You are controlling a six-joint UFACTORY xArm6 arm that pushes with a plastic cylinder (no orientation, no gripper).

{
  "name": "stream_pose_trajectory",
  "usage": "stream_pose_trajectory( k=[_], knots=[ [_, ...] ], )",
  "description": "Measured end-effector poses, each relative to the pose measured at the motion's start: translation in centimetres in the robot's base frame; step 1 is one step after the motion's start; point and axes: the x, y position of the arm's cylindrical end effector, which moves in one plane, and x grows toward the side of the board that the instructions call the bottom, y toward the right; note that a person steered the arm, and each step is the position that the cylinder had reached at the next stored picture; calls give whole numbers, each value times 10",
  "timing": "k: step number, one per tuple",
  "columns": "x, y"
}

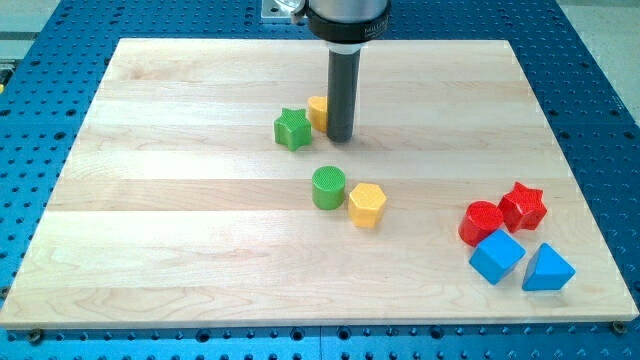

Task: Place the yellow hexagon close to the yellow heart

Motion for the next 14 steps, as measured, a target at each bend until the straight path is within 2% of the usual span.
stream_pose_trajectory(
  k=[2, 4, 5, 6, 7, 8, 9, 11, 12, 13, 14],
  knots=[
    [62, -7],
    [86, -66],
    [115, -78],
    [172, -58],
    [206, -33],
    [192, 31],
    [172, 38],
    [45, 29],
    [38, 28],
    [57, 28],
    [99, 31]
  ],
)
